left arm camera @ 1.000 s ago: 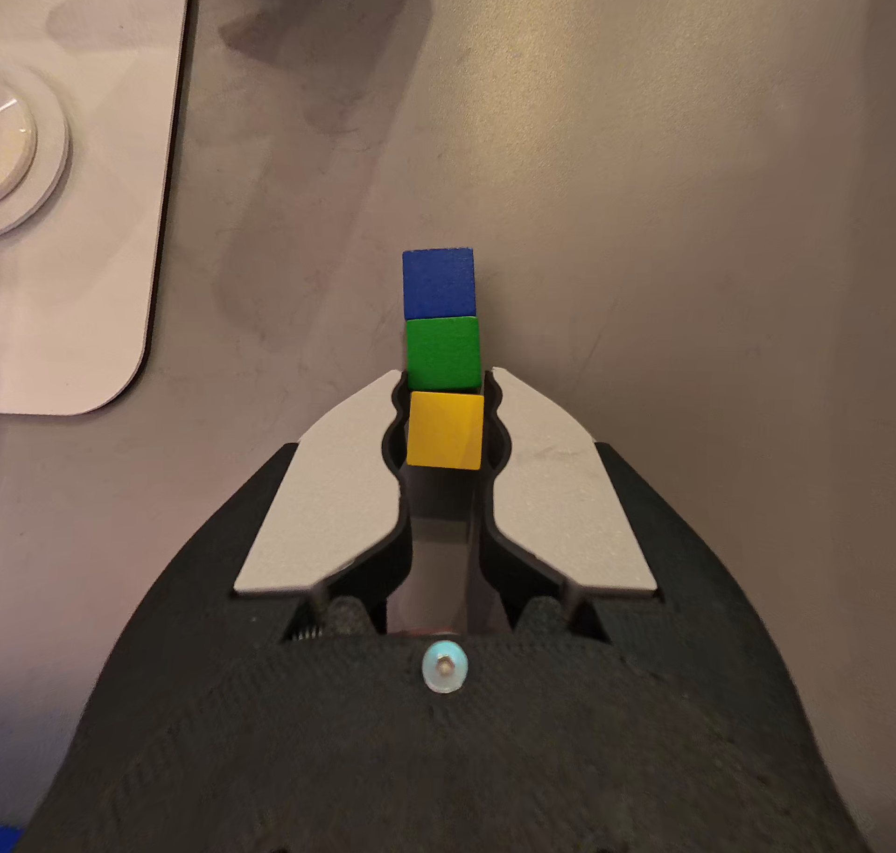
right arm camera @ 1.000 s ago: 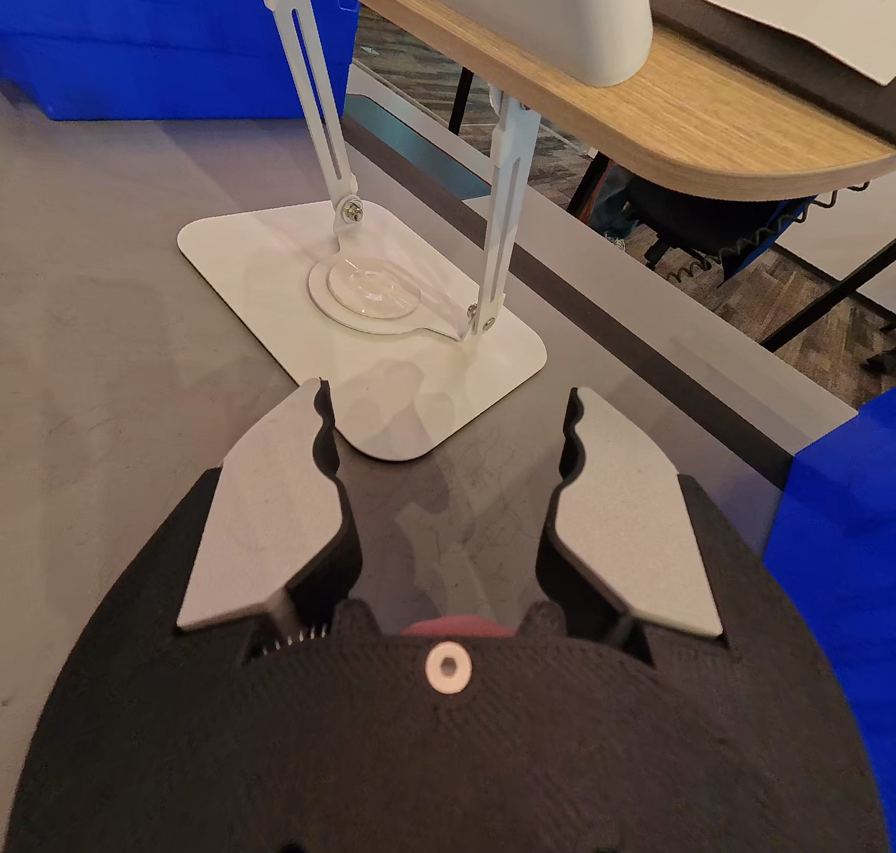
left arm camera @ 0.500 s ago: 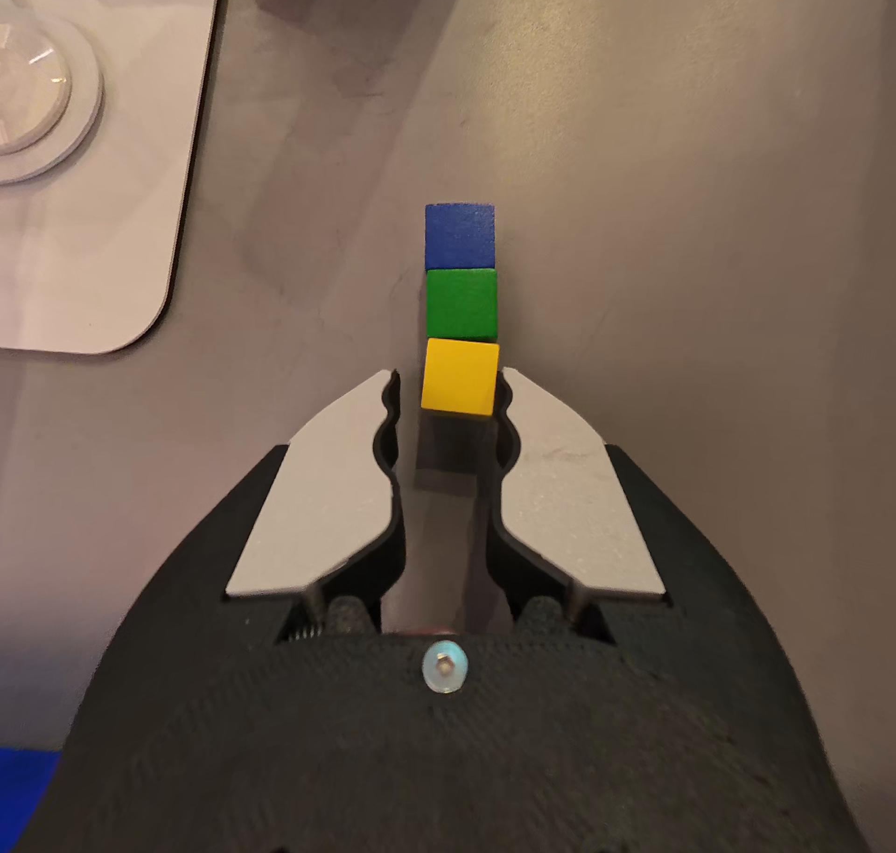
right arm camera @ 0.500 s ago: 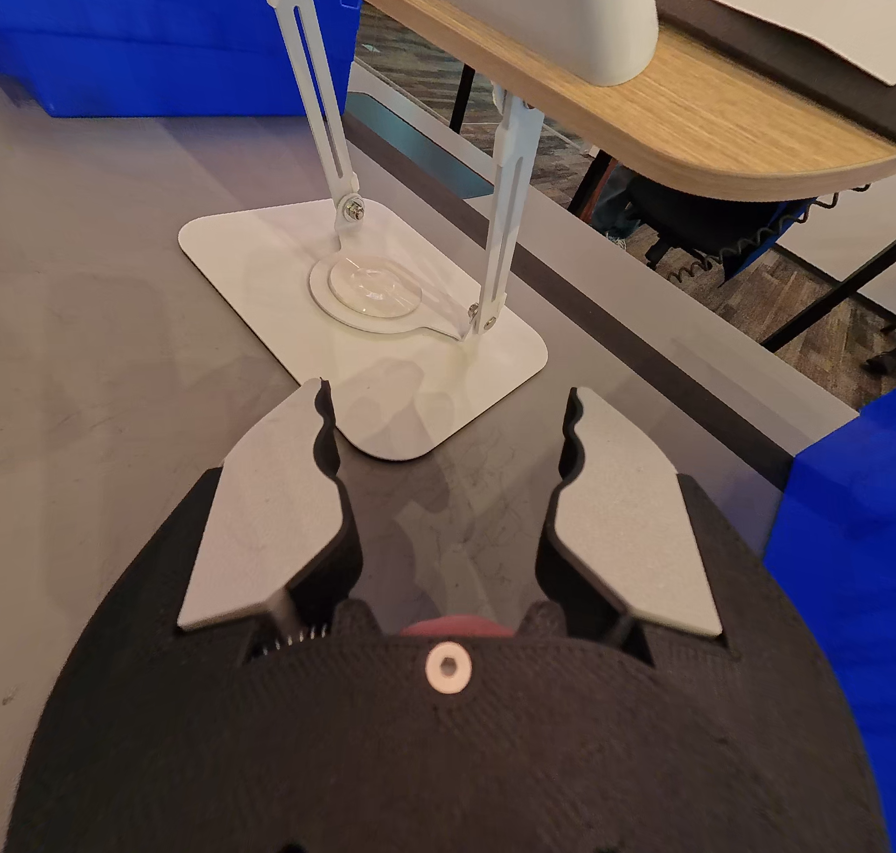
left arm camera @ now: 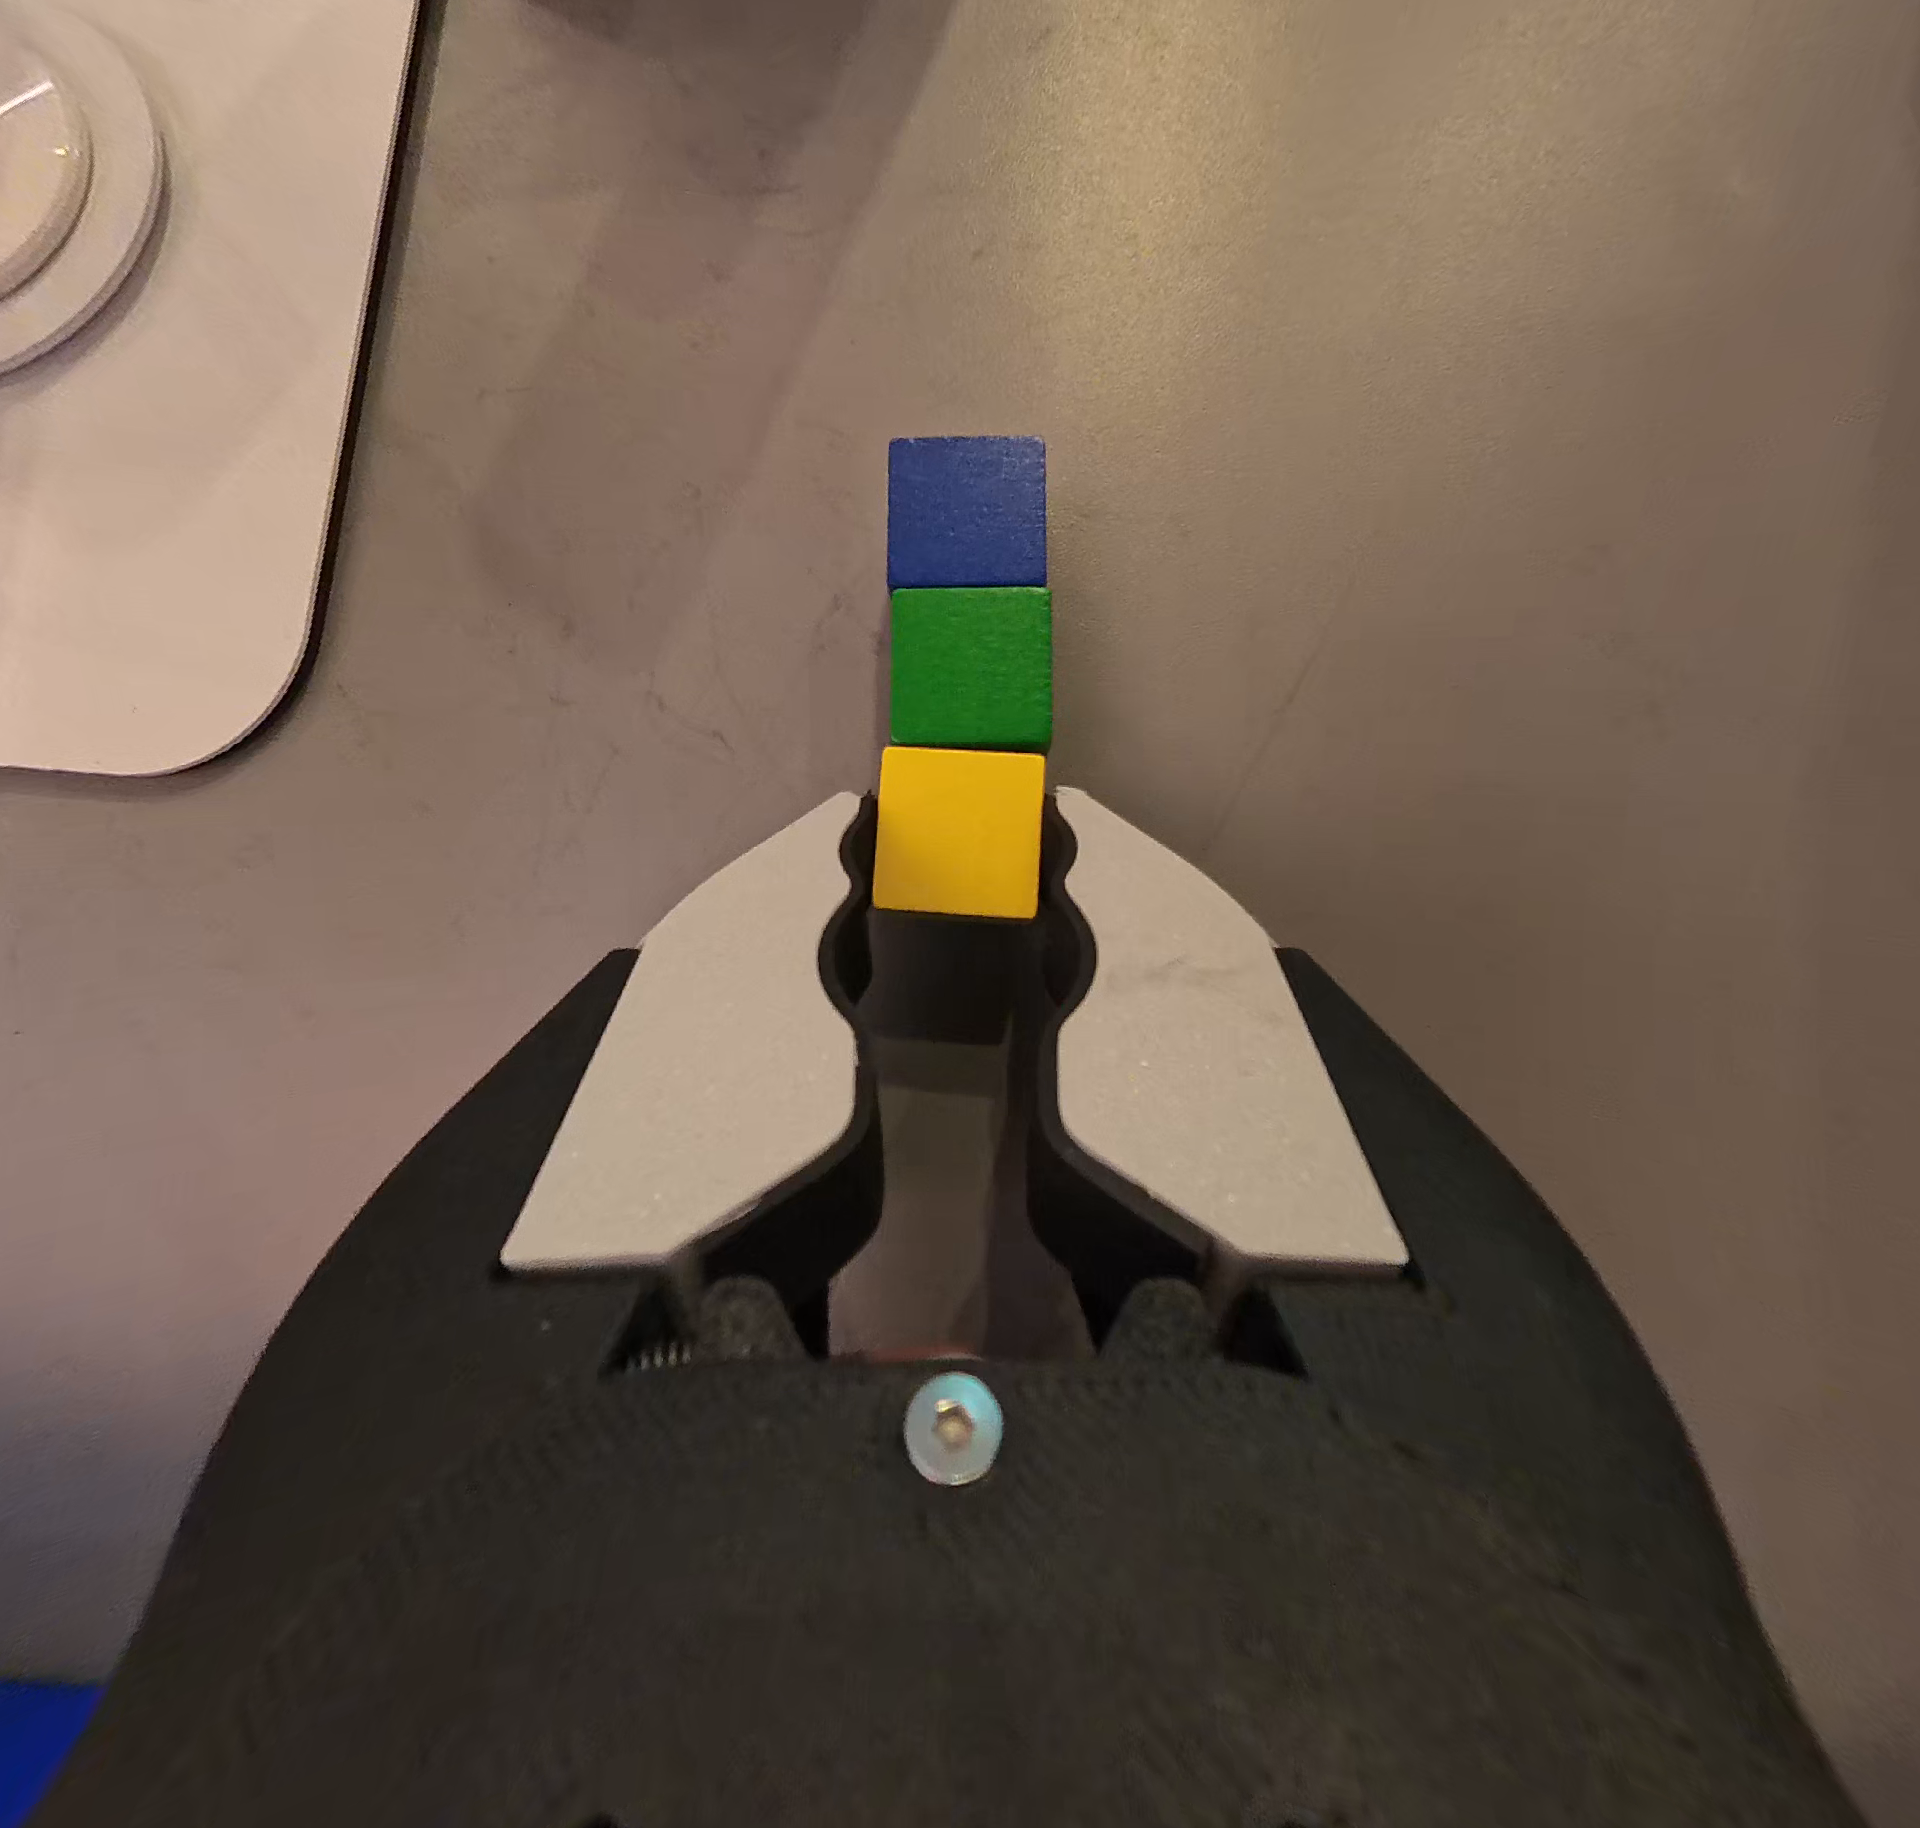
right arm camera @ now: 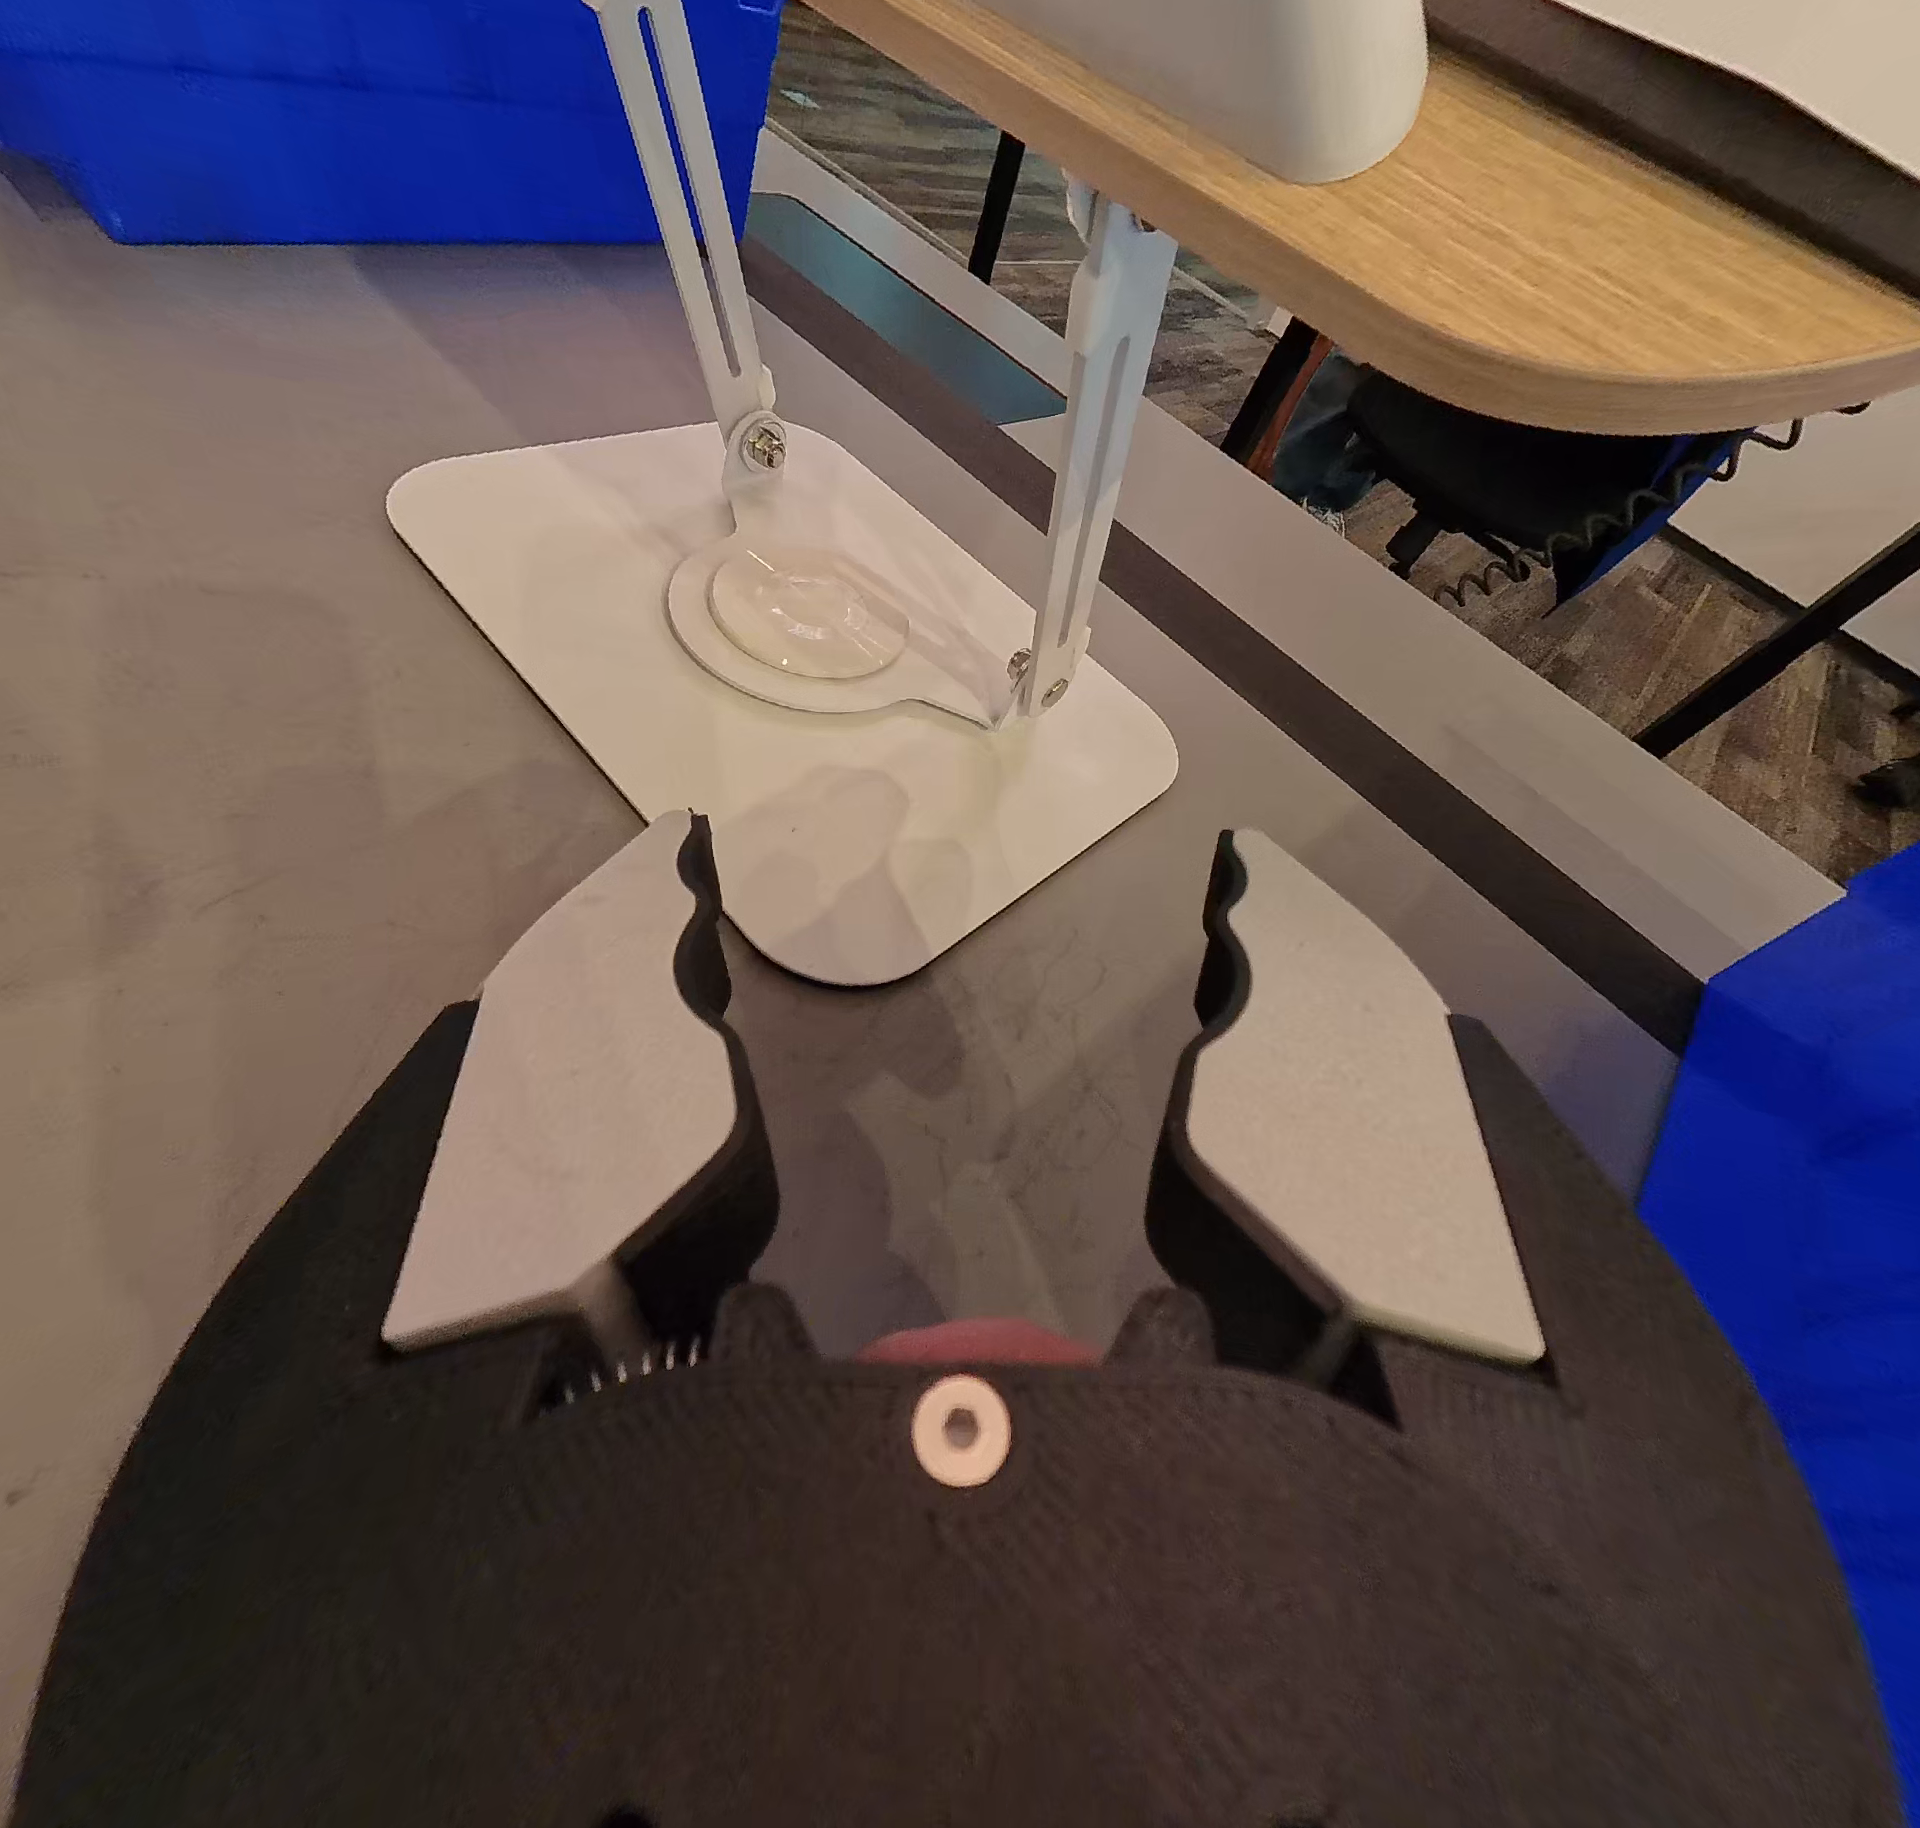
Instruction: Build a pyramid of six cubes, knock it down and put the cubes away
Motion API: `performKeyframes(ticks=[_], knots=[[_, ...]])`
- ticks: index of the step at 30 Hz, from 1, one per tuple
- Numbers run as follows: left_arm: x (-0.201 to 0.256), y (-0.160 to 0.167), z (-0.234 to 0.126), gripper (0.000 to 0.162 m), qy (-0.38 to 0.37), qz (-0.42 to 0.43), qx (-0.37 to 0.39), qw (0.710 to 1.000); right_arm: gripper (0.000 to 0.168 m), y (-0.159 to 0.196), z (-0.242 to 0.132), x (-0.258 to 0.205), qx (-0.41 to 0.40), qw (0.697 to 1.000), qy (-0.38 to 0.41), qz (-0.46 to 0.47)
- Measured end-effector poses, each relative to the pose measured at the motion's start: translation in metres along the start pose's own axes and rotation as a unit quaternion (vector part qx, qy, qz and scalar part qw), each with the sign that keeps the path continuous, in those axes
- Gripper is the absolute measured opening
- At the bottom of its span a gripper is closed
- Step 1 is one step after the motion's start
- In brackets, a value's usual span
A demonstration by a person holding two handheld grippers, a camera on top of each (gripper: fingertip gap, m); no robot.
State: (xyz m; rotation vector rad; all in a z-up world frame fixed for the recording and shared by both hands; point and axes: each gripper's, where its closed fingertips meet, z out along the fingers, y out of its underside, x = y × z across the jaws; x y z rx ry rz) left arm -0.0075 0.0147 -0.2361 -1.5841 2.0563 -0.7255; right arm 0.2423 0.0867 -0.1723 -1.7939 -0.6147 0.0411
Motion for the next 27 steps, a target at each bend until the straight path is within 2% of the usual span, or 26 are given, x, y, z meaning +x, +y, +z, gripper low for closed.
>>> performKeyframes(ticks=[10, 15, 18, 20, 24, 27], knots=[[0.001, -0.001, 0.002, 0.030, 0.003, -0.005, 0.004, 1.000, 0.089, 0.000, 0.000, -0.001, -0.001, 1.000, -0.001, -0.002], [-0.001, -0.002, -0.009, 0.045, -0.010, -0.005, 0.003, 1.000, 0.089, 0.000, 0.000, -0.001, 0.000, 1.000, -0.001, -0.003], [-0.003, -0.007, -0.041, 0.048, -0.040, 0.007, 0.016, 0.999, 0.089, 0.000, 0.000, -0.001, 0.000, 1.000, -0.001, -0.002], [-0.014, -0.005, -0.073, 0.047, -0.089, 0.021, 0.014, 0.996, 0.089, 0.000, -0.001, 0.000, 0.002, 1.000, -0.001, 0.003], [-0.052, 0.009, -0.146, 0.042, -0.181, 0.005, 0.023, 0.983, 0.088, -0.002, -0.002, 0.003, 0.009, 1.000, 0.002, 0.014], [-0.086, 0.028, -0.184, 0.034, -0.215, -0.024, 0.029, 0.976, 0.088, -0.002, -0.003, 0.007, 0.010, 1.000, 0.011, 0.023]])
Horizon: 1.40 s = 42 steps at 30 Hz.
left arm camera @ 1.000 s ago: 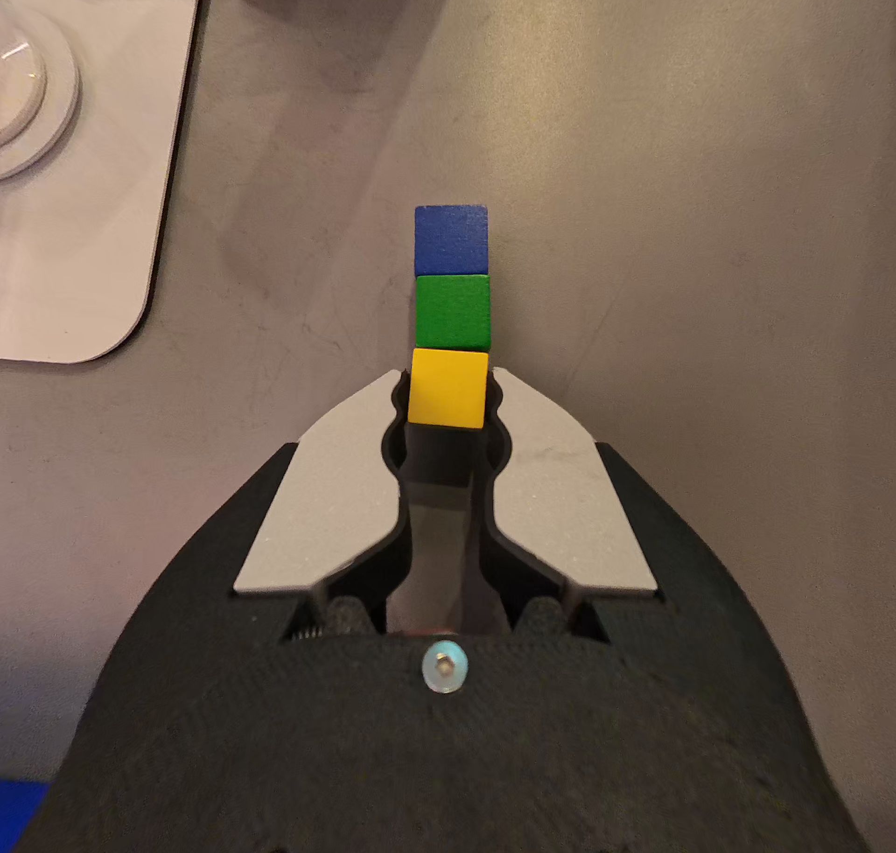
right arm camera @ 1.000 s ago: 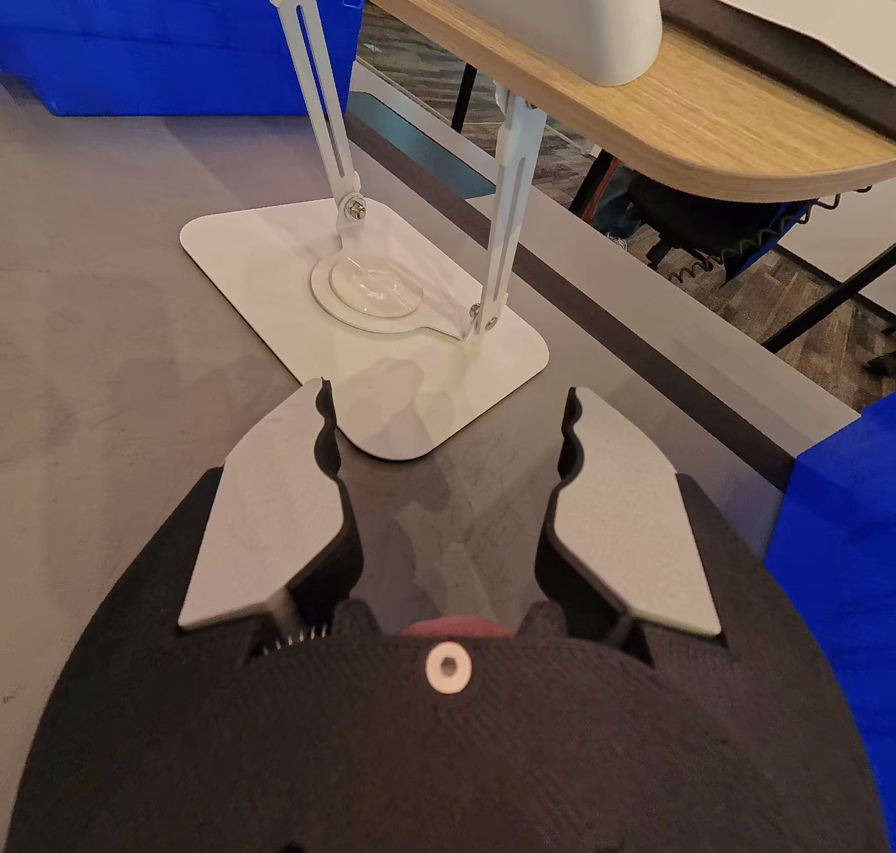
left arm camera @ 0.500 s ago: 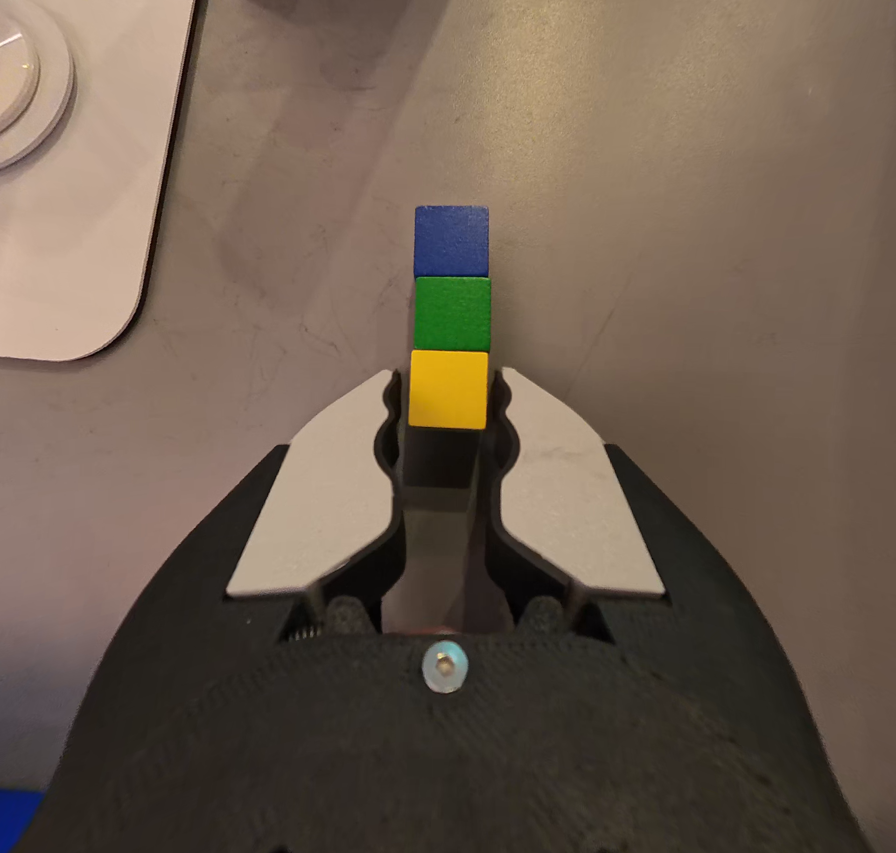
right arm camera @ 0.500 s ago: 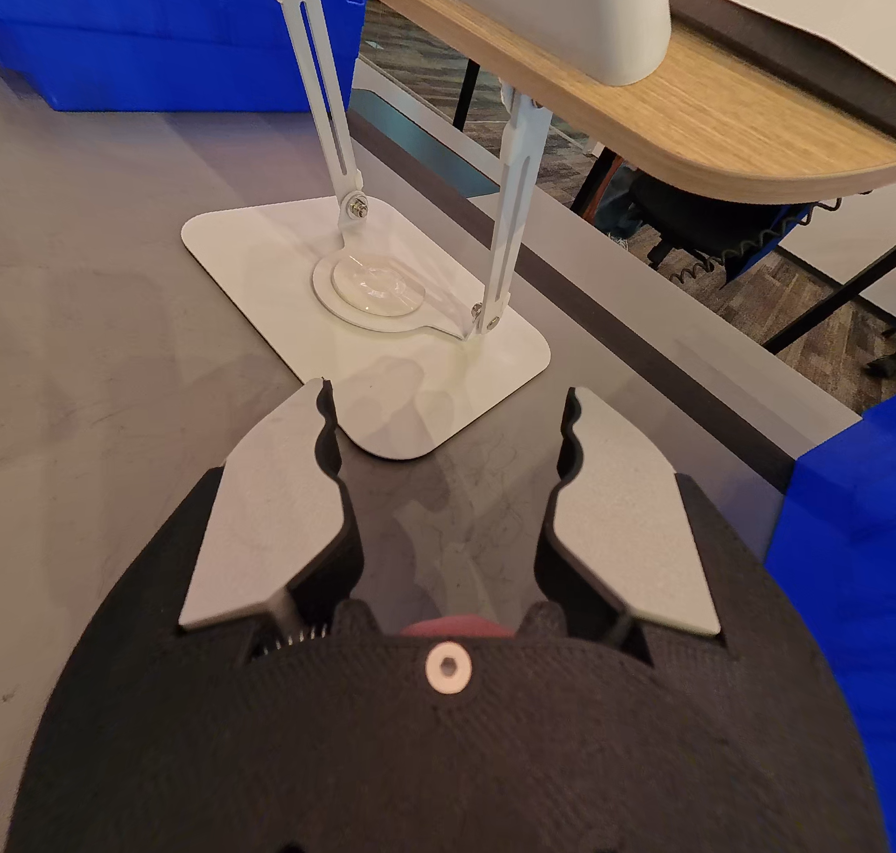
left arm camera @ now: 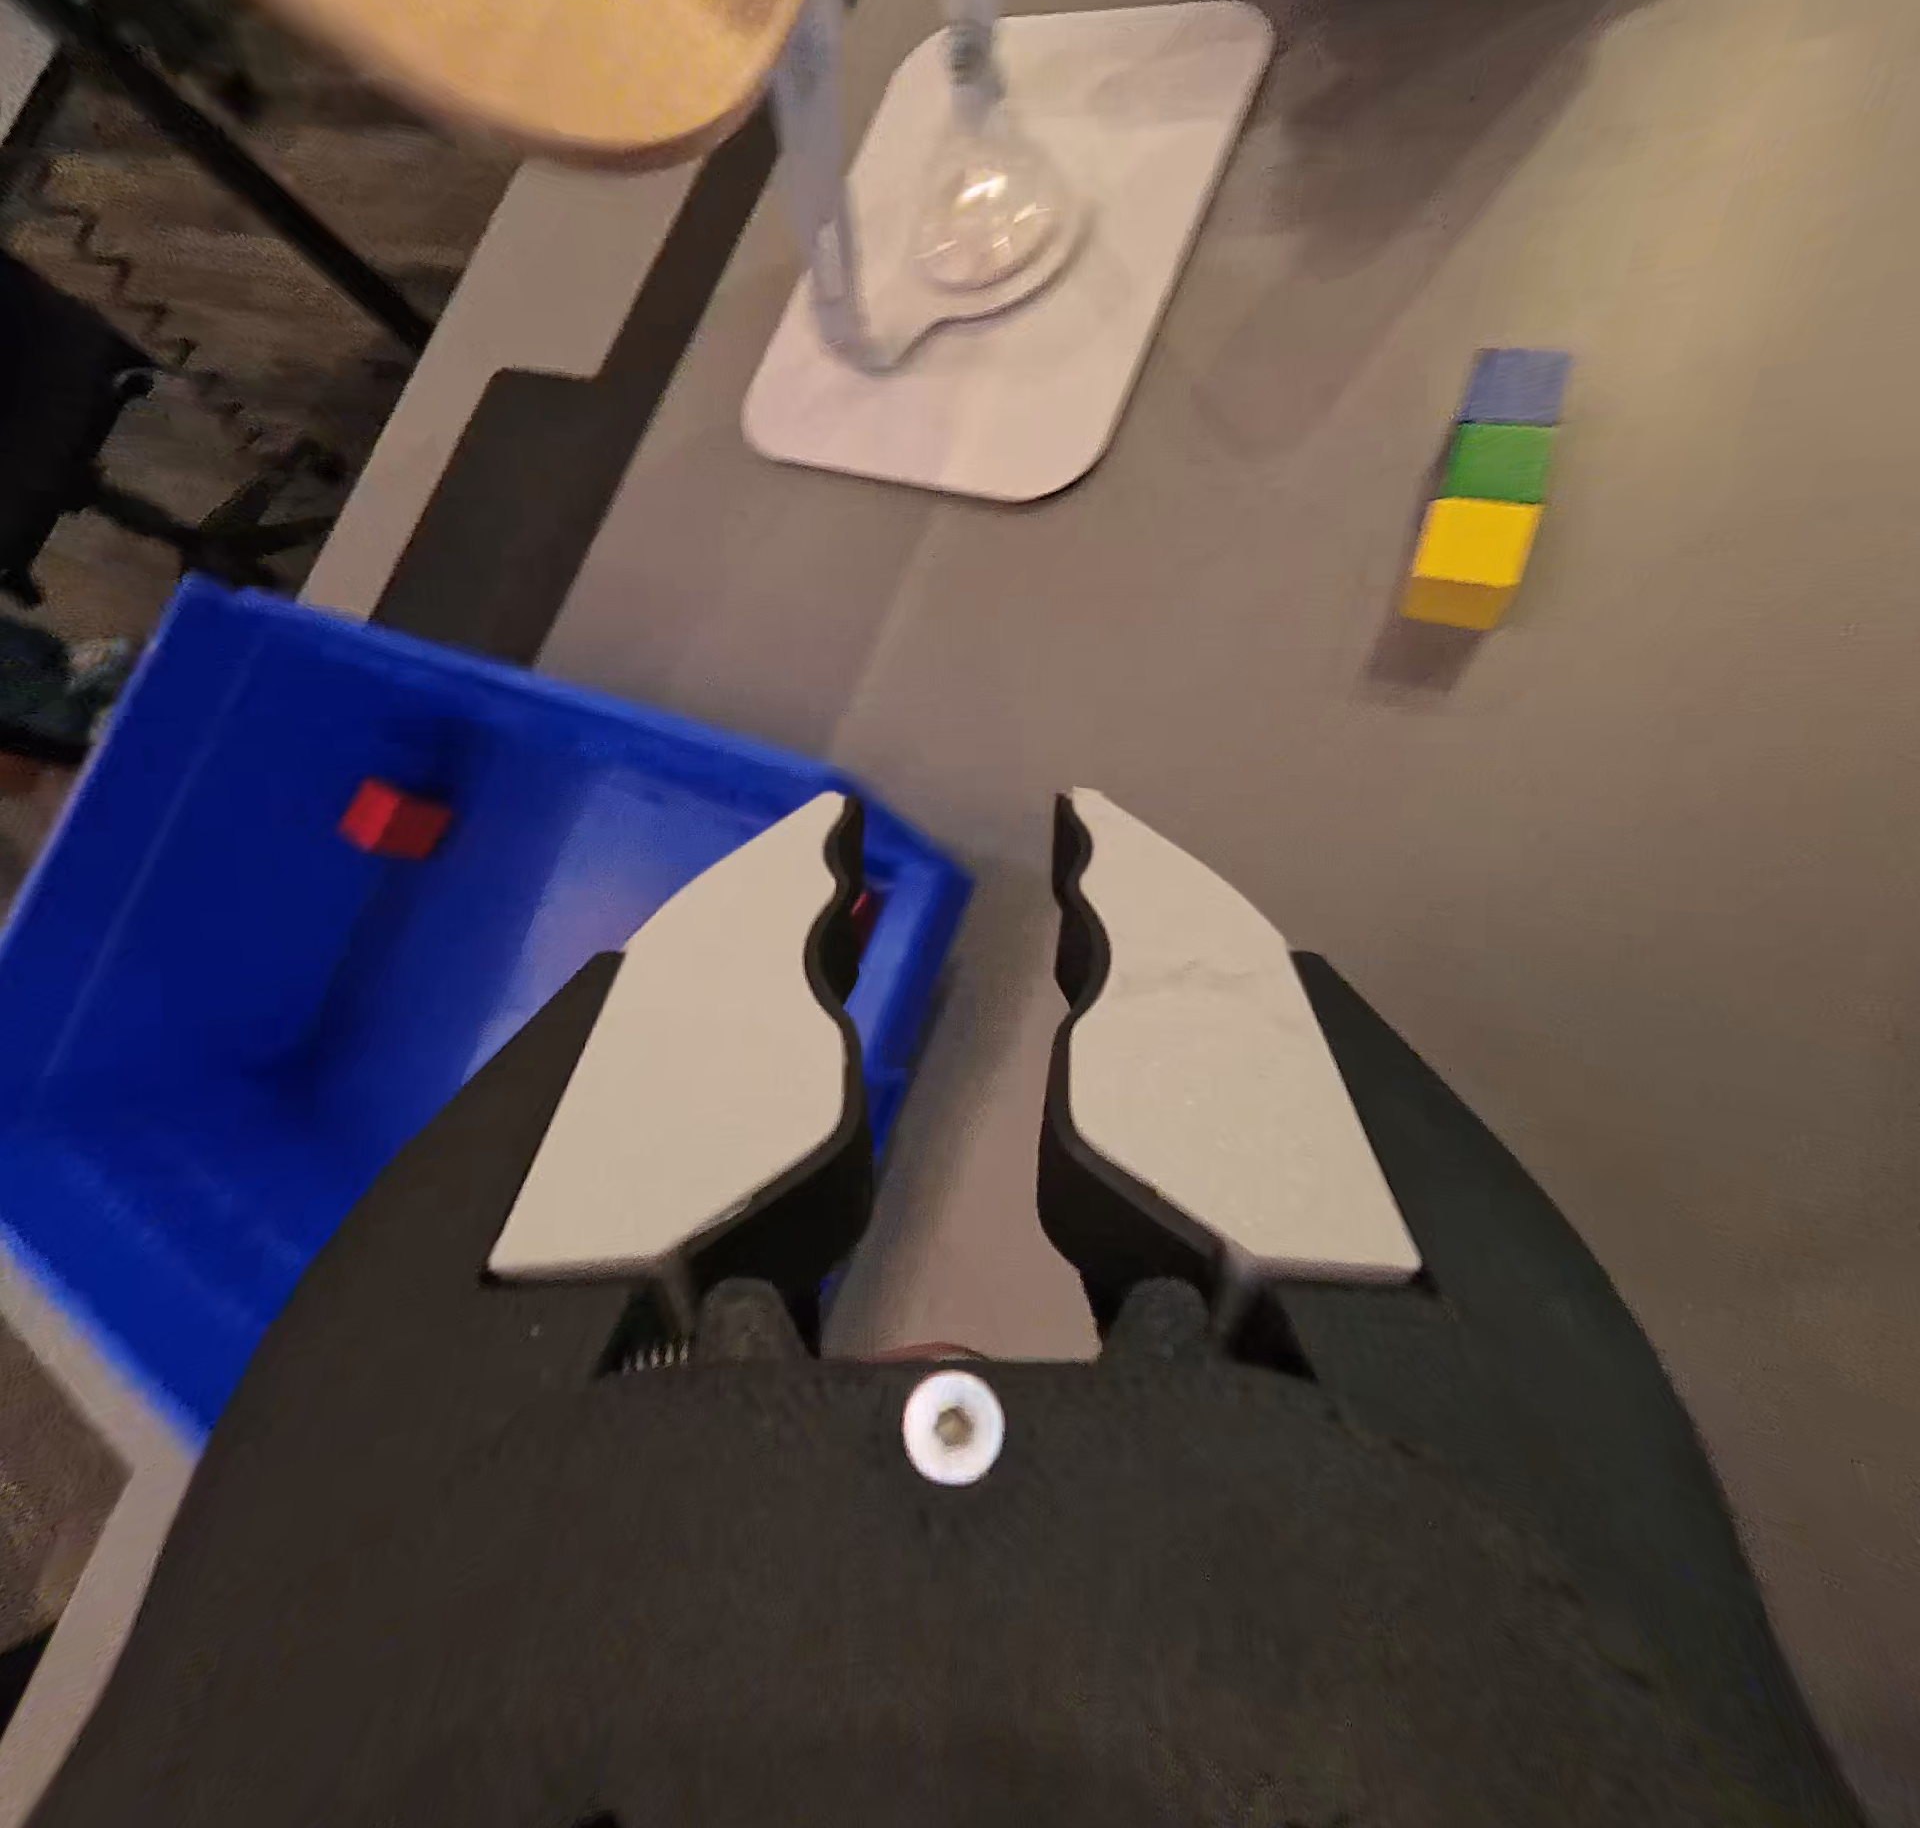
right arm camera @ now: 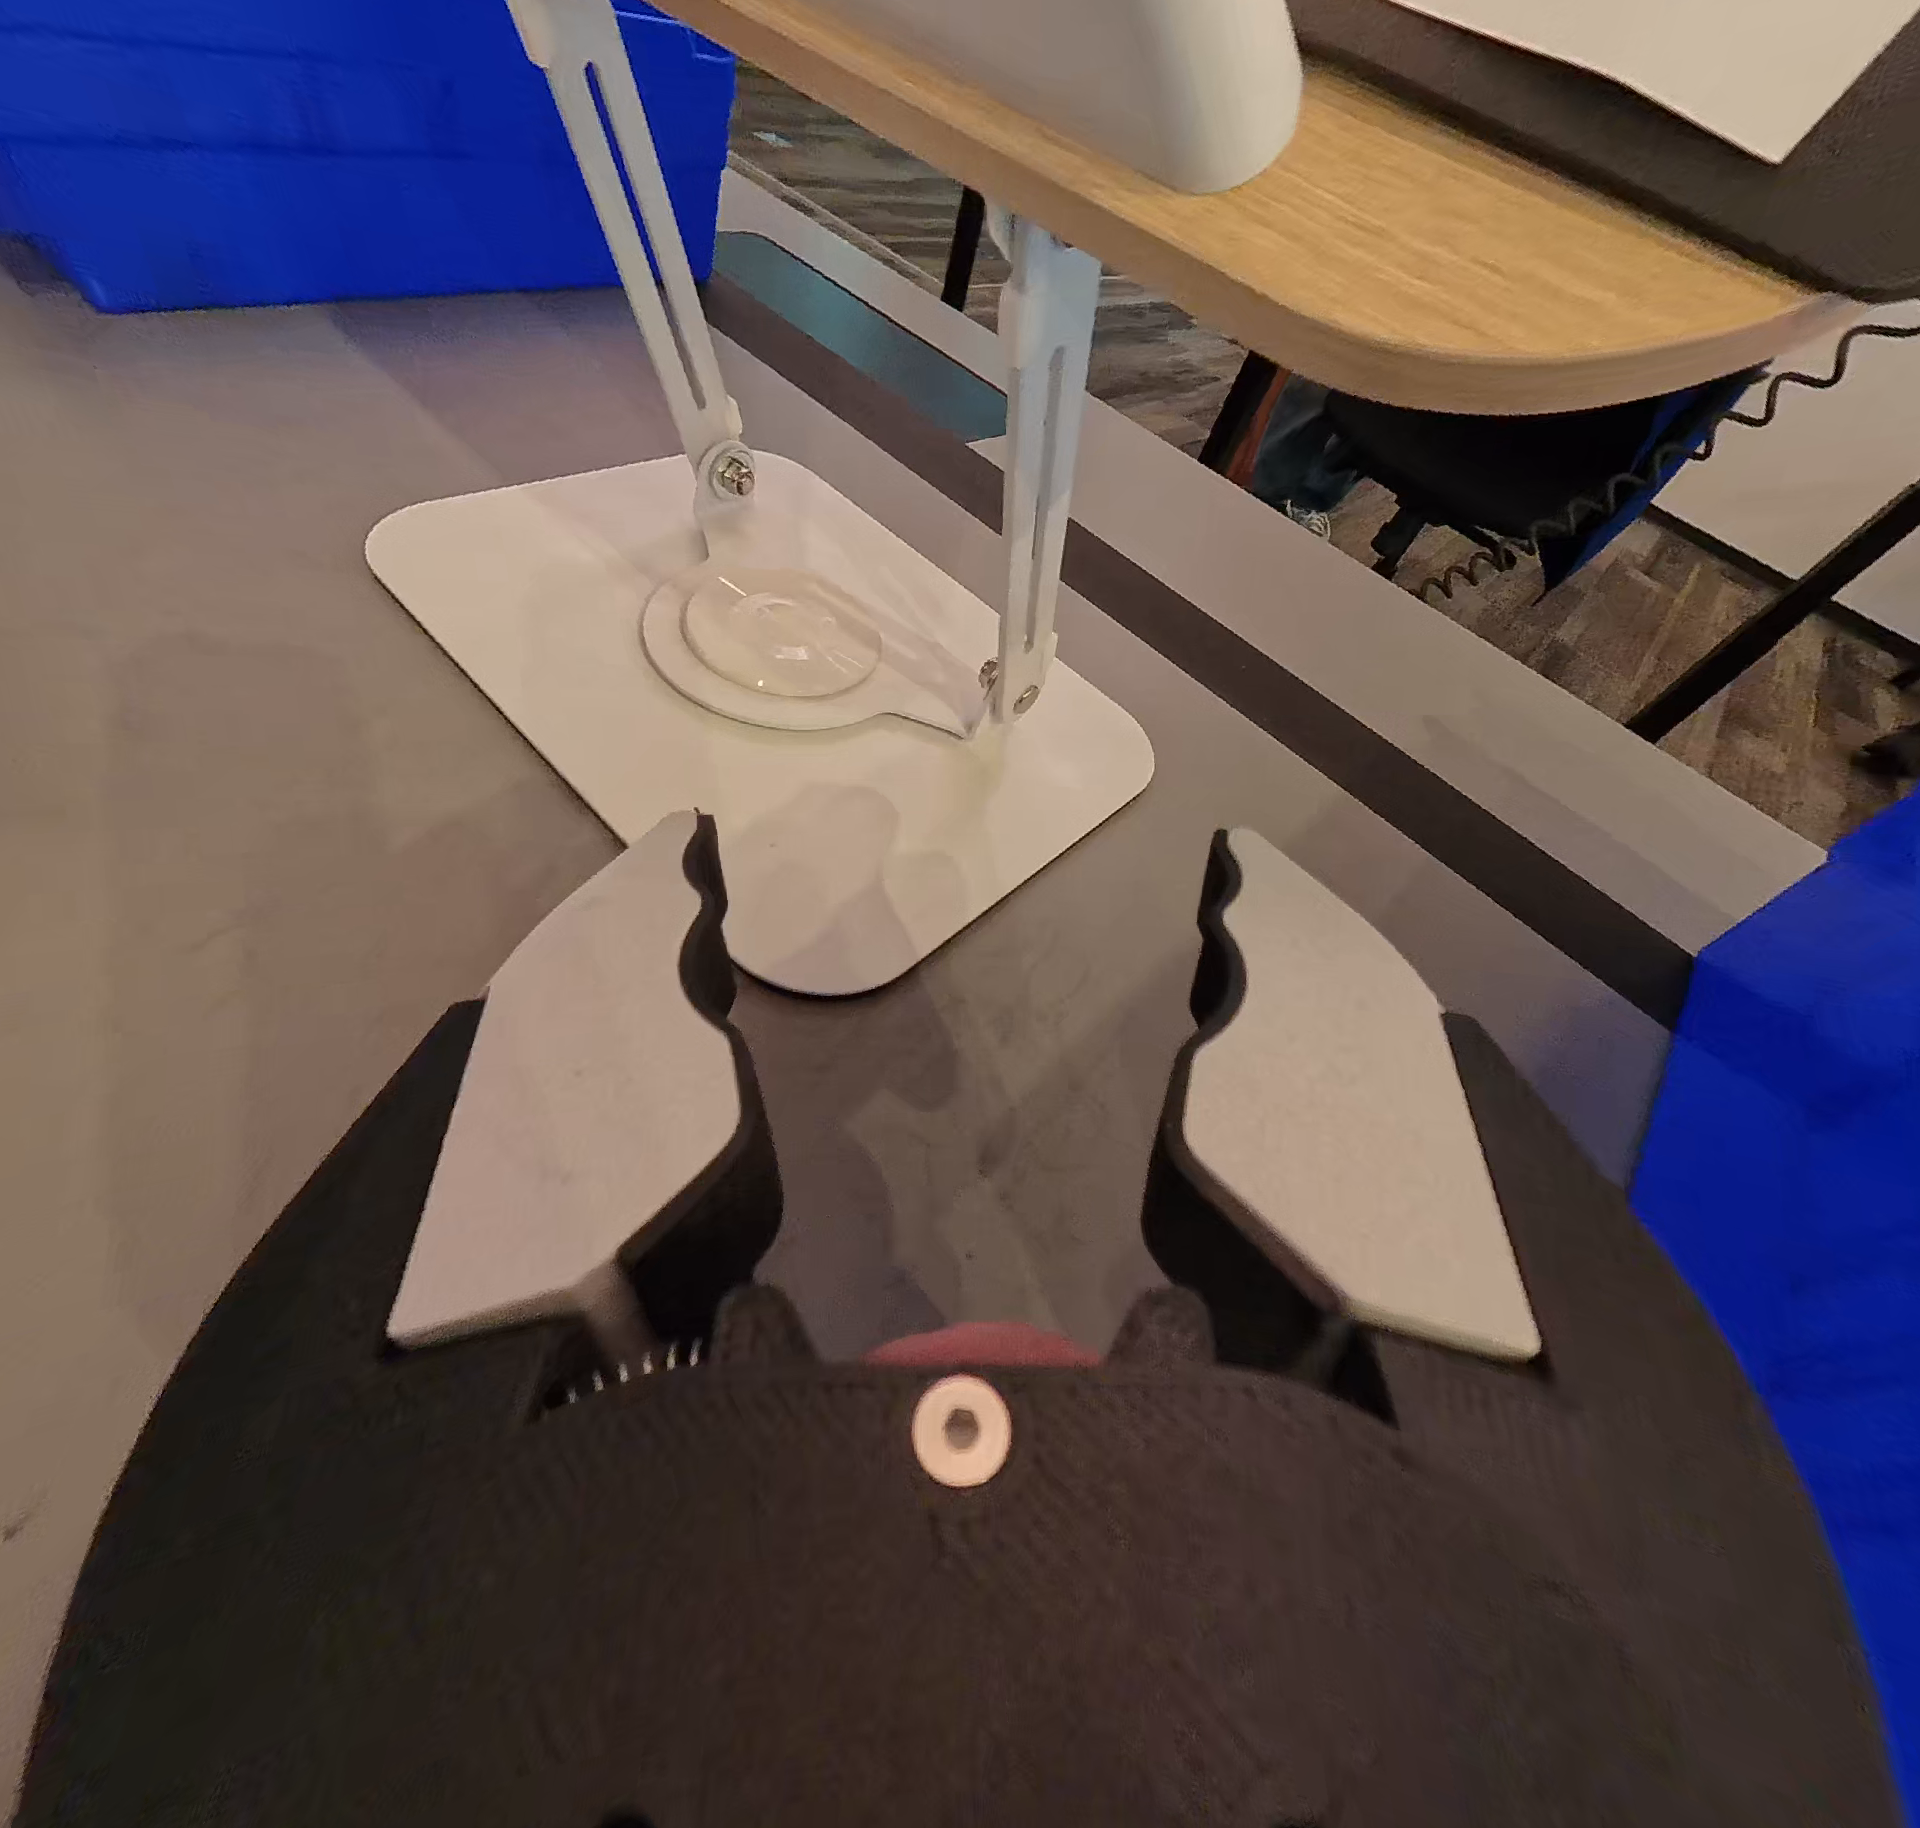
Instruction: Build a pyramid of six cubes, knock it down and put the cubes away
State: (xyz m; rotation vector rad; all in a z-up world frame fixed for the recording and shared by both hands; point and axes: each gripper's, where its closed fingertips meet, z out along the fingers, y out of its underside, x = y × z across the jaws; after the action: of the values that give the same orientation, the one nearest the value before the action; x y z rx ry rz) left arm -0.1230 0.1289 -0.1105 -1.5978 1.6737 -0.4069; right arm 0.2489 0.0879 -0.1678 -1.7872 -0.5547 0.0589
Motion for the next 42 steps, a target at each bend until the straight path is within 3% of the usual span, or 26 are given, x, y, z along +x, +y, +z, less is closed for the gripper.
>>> performKeyframes(ticks=[4, 10, 16, 23, 28, 35, 42], knots=[[-0.037, 0.025, 0.011, 0.033, 0.008, 0.018, -0.043, 0.999, 0.087, 0.001, 0.001, 0.002, -0.007, 1.000, 0.012, -0.005], [-0.057, 0.062, 0.055, 0.037, 0.095, 0.079, -0.104, 0.987, 0.086, 0.007, 0.006, -0.002, -0.029, 0.999, 0.023, -0.040], [-0.051, 0.083, 0.082, 0.037, 0.189, 0.078, -0.119, 0.972, 0.086, 0.012, 0.008, 0.001, -0.046, 0.997, 0.032, -0.057], [-0.043, 0.096, 0.099, 0.027, 0.229, 0.083, -0.150, 0.958, 0.086, 0.011, 0.005, 0.004, -0.038, 0.998, 0.030, -0.048], [-0.074, 0.101, 0.098, 0.027, 0.158, 0.072, -0.171, 0.970, 0.086, 0.009, 0.003, 0.005, -0.029, 0.998, 0.027, -0.041], [-0.120, 0.084, 0.046, 0.027, 0.044, 0.033, -0.139, 0.989, 0.084, 0.012, 0.002, 0.013, -0.035, 0.998, 0.042, -0.037], [-0.138, 0.077, 0.020, 0.027, 0.040, 0.048, -0.110, 0.992, 0.085, 0.021, 0.004, 0.024, -0.065, 0.992, 0.087, -0.068]])
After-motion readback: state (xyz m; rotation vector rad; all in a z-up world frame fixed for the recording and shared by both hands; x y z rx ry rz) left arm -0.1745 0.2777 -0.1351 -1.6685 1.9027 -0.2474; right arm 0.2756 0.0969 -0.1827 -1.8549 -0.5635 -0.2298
